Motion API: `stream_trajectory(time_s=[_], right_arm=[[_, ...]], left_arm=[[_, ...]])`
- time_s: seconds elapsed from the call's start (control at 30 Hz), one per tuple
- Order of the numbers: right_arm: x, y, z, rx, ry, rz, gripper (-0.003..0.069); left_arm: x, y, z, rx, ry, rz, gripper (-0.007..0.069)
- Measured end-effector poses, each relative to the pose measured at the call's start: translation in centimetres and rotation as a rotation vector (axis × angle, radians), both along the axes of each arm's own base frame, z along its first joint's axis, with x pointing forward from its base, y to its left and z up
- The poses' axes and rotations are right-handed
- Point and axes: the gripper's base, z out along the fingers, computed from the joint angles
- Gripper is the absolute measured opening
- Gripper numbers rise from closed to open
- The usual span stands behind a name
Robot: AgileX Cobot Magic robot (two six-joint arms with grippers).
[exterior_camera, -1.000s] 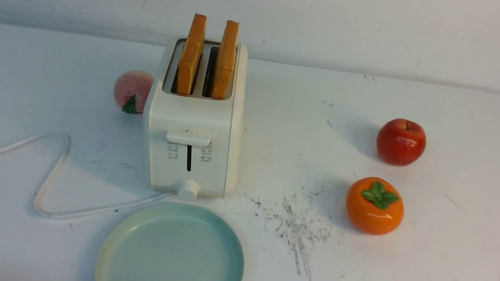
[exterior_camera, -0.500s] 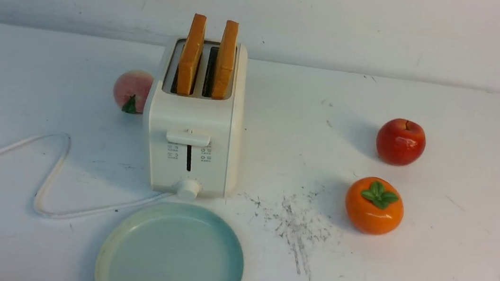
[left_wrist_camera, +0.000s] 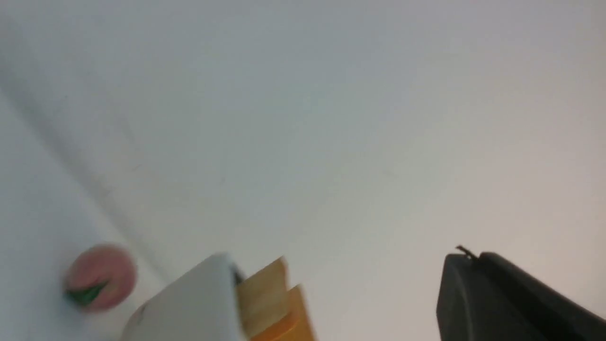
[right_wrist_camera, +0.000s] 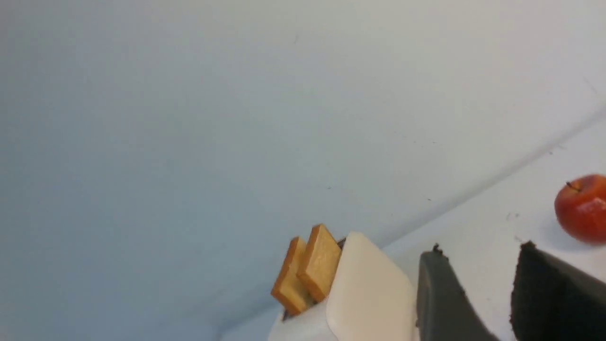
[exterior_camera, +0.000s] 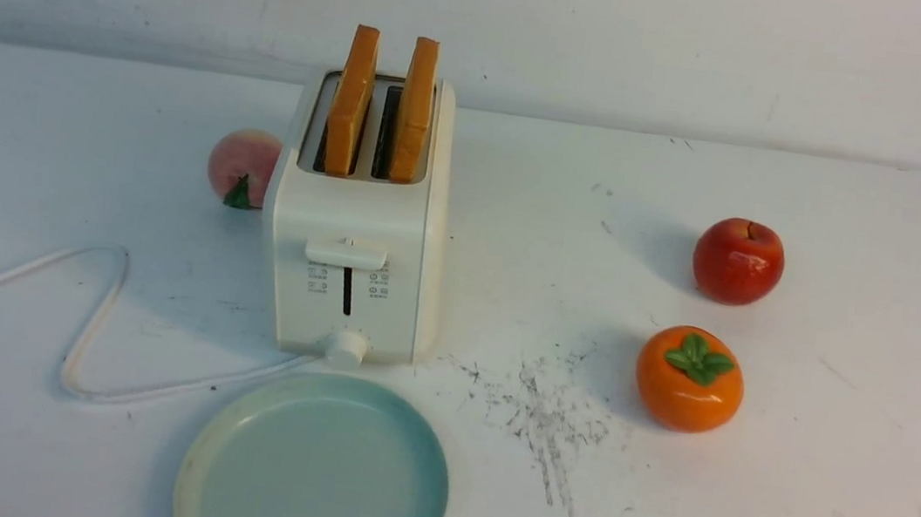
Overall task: Take toasted bread from bread machine on white table place on plate.
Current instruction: 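Reach for a toast slice standing in the toaster with the left gripper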
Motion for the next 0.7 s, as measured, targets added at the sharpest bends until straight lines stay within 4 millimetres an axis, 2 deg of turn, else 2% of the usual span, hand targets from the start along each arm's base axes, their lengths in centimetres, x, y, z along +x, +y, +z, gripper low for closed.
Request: stream_trajectory(time_s=[0.1,0.17,0.23,0.27,0.3,0.4,0.43,0.47,0.57,0.7], right_arm=[[1.7,0.7,3.0,-0.223,0.116,0.065,0.016],[2.7,0.9,3.5,-0.285,0.182,0.094,0.0132],[5.3,1.2,3.5,-0.403,0.387,0.184,0.0059],[5.8,1.2,3.4,-0.409,0.411,0.193,0.0048],[7.5,1.4,2.6,-0.45,0.554,0.253,0.0006],[9.6,1.6,1.0,-0.455,0.717,0.328,-0.0018],[9.7,1.6,0.9,-0.455,0.723,0.329,-0.0018],[10.4,1.7,0.3,-0.456,0.77,0.348,-0.0017],[10.7,1.7,0.1,-0.454,0.786,0.354,-0.0011],[10.7,1.7,0.1,-0.454,0.784,0.353,-0.0005]], left_arm=[[-0.3,-0.3,4.3,0.112,-0.032,0.005,-0.0014],[0.1,-0.7,5.8,0.161,-0.005,-0.015,-0.0014],[2.4,-2.2,8.1,0.296,0.152,-0.139,-0.0014],[2.4,-2.3,7.9,0.306,0.164,-0.152,-0.0014],[4.9,-3.6,8.7,0.403,0.333,-0.281,-0.0014],[8.8,-5.1,8.6,0.523,0.589,-0.464,-0.0014],[9.5,-5.2,8.6,0.534,0.613,-0.473,-0.0014],[12.2,-5.7,8.5,0.587,0.732,-0.536,-0.0014],[16.7,-6.0,8.6,0.658,0.866,-0.587,-0.0014],[23.2,-7.1,9.7,0.762,0.926,-0.611,-0.0014]])
